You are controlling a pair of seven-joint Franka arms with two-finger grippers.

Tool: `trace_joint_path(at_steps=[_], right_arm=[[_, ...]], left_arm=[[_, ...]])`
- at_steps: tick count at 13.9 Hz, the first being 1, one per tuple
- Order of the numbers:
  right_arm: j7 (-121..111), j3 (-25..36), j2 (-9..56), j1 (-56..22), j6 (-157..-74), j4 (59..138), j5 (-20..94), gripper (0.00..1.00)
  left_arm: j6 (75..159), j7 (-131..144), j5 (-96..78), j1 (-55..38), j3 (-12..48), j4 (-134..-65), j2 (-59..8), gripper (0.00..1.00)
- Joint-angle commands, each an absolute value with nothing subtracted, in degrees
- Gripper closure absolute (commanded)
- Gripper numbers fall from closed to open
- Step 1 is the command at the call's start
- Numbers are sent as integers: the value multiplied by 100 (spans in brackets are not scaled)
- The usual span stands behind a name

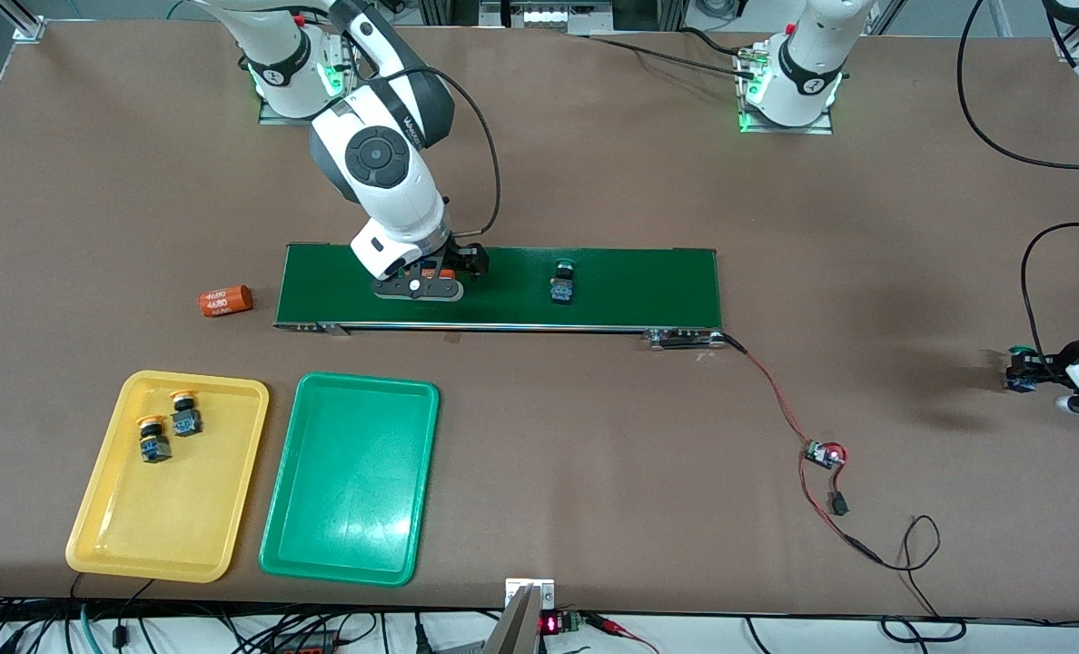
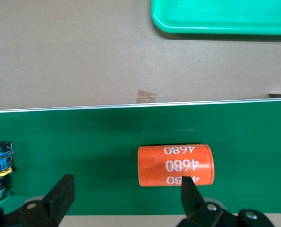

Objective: Sort buttons by color to trays

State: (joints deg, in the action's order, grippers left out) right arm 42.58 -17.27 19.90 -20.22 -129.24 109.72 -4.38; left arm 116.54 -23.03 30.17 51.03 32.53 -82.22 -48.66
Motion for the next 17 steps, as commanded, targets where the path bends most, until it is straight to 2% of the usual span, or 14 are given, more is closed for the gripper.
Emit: trace_joint_path(at_steps=[1,5,9,14,17], right_arm=[[4342,-1688,1968,-2074,-12973,11048,-510,0],[4806,-1635,1978,-2302,-12973,11057,-518,0],[4799,-1635,1986,-2452,-12981,11092,-650,0],[4799,-1635,2056,-2443,-13008,11145,-765,0],[4799,-1635,2057,-2435,-13008,11145,-782,0]], left_arm=[[10787,-2355,2909,5124,3707,-8052,-4474,79],[9583,-2303,2900,5037,4805,-7998,-4158,80],[8940,-620,2874,4467,5597,-8103,-4157,81],[9070,1314,2594,3376,5669,-8384,-4227,82],[9727,2475,2189,3130,5678,-8972,-4219,82]])
